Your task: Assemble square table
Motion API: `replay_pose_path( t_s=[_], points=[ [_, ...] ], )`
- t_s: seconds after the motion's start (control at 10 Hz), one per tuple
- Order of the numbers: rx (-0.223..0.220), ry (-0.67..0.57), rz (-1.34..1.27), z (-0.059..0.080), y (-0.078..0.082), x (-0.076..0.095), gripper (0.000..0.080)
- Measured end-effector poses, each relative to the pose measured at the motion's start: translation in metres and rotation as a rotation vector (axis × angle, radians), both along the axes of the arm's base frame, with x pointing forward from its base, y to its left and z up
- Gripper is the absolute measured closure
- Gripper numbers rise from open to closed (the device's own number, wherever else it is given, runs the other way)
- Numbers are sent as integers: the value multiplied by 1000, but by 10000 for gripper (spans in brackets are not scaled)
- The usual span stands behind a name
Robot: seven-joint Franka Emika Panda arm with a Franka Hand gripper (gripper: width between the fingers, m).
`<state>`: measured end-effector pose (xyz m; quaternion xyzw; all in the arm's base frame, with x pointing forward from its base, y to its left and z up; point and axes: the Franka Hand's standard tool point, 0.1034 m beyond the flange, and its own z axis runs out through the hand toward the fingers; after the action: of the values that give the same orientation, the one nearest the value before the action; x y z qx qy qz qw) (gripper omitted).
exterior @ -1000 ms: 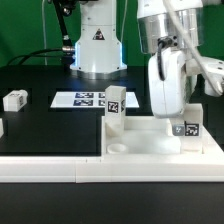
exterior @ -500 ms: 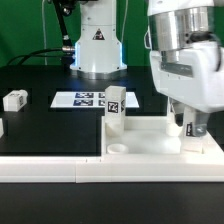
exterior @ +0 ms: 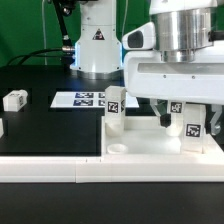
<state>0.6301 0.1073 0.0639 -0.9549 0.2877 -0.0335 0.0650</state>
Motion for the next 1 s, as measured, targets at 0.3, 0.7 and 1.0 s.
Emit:
replay_pose_path(
  t_s=[0.3, 0.7, 1.0],
  points=[
    [1, 25, 127, -2, -2, -3, 236],
    [19, 51, -95, -3, -2, -3, 512],
    [39, 92, -402, -2, 0, -3, 512]
  ],
)
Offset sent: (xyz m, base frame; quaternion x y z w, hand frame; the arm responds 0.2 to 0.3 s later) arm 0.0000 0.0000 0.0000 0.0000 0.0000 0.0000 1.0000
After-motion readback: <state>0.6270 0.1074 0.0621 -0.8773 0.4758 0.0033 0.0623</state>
